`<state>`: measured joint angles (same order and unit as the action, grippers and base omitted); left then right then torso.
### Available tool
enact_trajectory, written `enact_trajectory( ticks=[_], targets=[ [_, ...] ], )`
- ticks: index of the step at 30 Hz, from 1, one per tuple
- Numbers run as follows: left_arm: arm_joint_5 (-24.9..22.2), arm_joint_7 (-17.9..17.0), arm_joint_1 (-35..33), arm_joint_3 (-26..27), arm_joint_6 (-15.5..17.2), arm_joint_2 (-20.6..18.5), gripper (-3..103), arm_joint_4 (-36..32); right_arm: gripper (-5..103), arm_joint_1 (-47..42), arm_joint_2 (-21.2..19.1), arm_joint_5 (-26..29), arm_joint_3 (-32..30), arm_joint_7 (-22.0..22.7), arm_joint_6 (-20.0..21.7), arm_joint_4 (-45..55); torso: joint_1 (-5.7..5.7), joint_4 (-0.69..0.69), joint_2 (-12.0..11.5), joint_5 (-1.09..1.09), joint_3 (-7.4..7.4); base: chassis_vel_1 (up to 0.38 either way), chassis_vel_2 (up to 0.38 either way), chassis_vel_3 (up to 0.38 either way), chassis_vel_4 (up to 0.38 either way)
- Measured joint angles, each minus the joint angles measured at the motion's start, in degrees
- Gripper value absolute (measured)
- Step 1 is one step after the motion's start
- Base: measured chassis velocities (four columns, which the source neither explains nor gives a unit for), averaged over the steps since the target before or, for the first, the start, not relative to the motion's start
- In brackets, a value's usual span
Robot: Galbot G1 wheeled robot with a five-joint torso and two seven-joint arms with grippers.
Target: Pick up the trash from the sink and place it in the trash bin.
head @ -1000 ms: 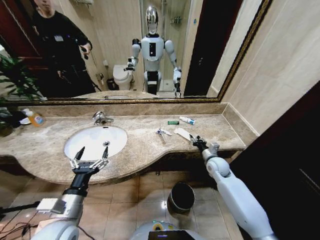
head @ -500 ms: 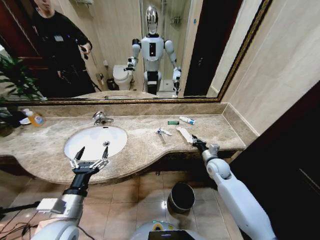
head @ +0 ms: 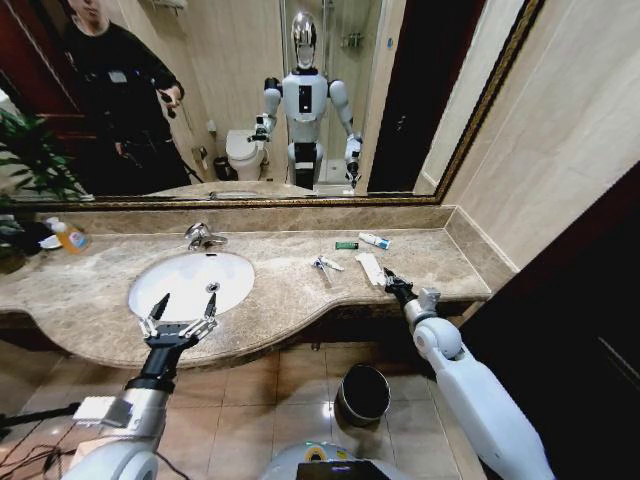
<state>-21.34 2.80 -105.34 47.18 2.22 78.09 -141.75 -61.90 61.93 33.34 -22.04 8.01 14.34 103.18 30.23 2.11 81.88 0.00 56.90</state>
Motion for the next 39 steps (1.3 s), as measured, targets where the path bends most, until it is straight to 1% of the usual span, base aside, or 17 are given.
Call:
enact_trajectory(
  ticks=[7, 11, 16, 19, 20, 22, 24, 25, 27, 28, 30, 31, 34, 36, 37, 39],
  targets=[
    [0.00, 0.00, 0.00, 0.00, 0.00, 0.00, 100, 0.00, 0, -2.60, -1.53, 1.39, -2.05, 0.06, 0.42, 4.54, 0.00, 0.00, 0.00, 0.00, 0.00, 0.000, 0.000, 0.000, 0.000],
    [0.00, 0.00, 0.00, 0.00, 0.00, 0.00, 100, 0.00, 0, -6.95, -3.55, 2.69, -3.95, 0.10, 0.69, 10.29, 0.00, -0.01, 0.01, 0.00, 0.00, 0.000, 0.000, 0.000, 0.000],
    [0.00, 0.00, 0.00, 0.00, 0.00, 0.00, 100, 0.00, 0, -10.55, -5.56, 3.52, -5.07, 0.37, 0.89, 14.16, 0.00, 0.00, 0.01, -0.01, 0.00, 0.000, 0.000, 0.000, 0.000],
    [0.00, 0.00, 0.00, 0.00, 0.00, 0.00, 100, 0.00, 0, -16.55, -7.86, 3.71, -7.08, 0.11, 0.91, 18.76, 0.00, -0.01, 0.01, 0.00, 0.00, 0.000, 0.000, 0.000, 0.000],
    [0.00, 0.00, 0.00, 0.00, 0.00, 0.00, 100, 0.00, 0, -16.55, -7.86, 3.71, -7.08, 0.11, 0.91, 18.76, 0.00, -0.01, 0.01, 0.00, 0.00, 0.000, 0.000, 0.000, 0.000],
    [0.00, 0.00, 0.00, 0.00, 0.00, 0.00, 100, 0.00, 0, -20.30, -8.88, 3.74, -8.37, -0.58, 0.91, 21.83, -0.01, -0.01, 0.01, 0.00, -0.01, 0.000, 0.000, 0.000, 0.000],
    [0.00, 0.00, 0.00, 0.00, 0.00, 0.00, 100, 0.00, 0, -24.86, -9.56, 3.75, -10.28, -2.87, 0.83, 25.11, 0.00, 0.00, 0.01, -0.01, 0.00, 0.000, 0.000, 0.000, 0.000],
    [0.00, 0.00, 0.00, 0.00, 0.00, 0.00, 100, 0.00, 0, -24.86, -9.56, 3.75, -10.28, -2.87, 0.83, 25.11, 0.00, 0.00, 0.01, -0.01, 0.00, 0.000, 0.000, 0.000, 0.000],
    [0.00, 0.00, 0.00, 0.00, 0.00, 0.00, 100, 0.00, 0, -30.48, -9.90, 3.25, -12.19, -6.27, 0.46, 27.85, -0.01, -0.01, 0.01, -0.01, -0.01, 0.000, 0.000, 0.000, 0.000],
    [0.00, 0.00, 0.00, 0.00, 0.00, 0.00, 100, 0.00, 0, -30.48, -9.90, 3.25, -12.19, -6.27, 0.46, 27.85, -0.01, -0.01, 0.01, -0.01, -0.01, 0.000, 0.000, 0.000, 0.000],
    [0.00, 0.00, 0.00, 0.00, 0.00, 0.00, 100, 0.00, 0, -34.42, -9.90, 2.47, -12.69, -7.78, 0.25, 28.86, -0.01, -0.01, 0.01, -0.01, -0.01, 0.000, 0.000, 0.000, 0.000],
    [0.00, 0.00, 0.00, 0.00, 0.00, 0.00, 100, 0.00, 0, -34.42, -9.90, 2.47, -12.69, -7.78, 0.25, 28.86, -0.01, -0.01, 0.01, -0.01, -0.01, 0.000, 0.000, 0.000, 0.000],
    [0.00, 0.00, 0.00, 0.00, 0.00, 0.00, 100, 0.00, 0, -40.21, -8.25, -2.78, -12.96, -10.40, -1.10, 27.76, -0.01, 0.00, 0.01, 0.00, -0.01, 0.000, 0.000, 0.000, 0.000],
    [0.00, 0.00, 0.00, 0.00, 0.00, 0.00, 100, 0.00, 0, -40.98, -7.99, -3.84, -12.94, -10.72, -1.65, 27.31, -0.01, -0.01, 0.01, 0.00, -0.01, 0.000, 0.000, 0.000, 0.000],
    [0.00, 0.00, 0.00, 0.00, 0.00, 0.00, 100, 0.00, 0, -42.80, -7.35, -6.52, -12.70, -11.60, -3.19, 25.94, -0.01, -0.01, 0.01, -0.01, -0.01, 0.000, 0.000, 0.000, 0.000],
    [0.00, 0.00, -0.01, 0.00, 0.00, 0.00, 100, 0.00, 0, -43.91, -6.40, -9.57, -12.00, -12.81, -4.64, 23.87, -0.01, 0.00, 0.01, -0.02, -0.01, 0.000, 0.000, 0.000, 0.000]
  ],
)
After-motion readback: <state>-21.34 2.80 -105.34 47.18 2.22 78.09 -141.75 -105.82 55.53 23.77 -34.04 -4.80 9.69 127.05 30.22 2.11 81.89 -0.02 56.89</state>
